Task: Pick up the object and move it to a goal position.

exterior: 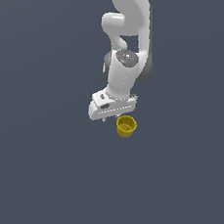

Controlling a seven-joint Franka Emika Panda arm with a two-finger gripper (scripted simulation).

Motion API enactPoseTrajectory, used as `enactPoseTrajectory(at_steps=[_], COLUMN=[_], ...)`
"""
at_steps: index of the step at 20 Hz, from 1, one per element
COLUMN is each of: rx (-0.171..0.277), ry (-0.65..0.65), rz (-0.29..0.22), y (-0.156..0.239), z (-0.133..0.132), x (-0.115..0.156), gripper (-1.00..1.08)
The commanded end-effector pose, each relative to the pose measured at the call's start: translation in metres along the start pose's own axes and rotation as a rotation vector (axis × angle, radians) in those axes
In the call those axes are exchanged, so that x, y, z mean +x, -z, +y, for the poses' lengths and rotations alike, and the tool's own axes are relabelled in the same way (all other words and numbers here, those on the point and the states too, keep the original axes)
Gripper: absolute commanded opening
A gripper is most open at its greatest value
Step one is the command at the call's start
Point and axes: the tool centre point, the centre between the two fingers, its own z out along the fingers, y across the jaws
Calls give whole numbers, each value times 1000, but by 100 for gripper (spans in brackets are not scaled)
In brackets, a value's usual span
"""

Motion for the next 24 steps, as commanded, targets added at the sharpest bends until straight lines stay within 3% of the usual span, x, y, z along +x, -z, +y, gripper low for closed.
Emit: enactPoseTrajectory(at_steps=[1,16,24], rx=[-19,-102,-122], ry=[109,764,987], rz=[13,96,131], y=[-5,-27,-32], z=[-9,-79,-108], x=[-2,-16,-24], gripper=[28,28,28])
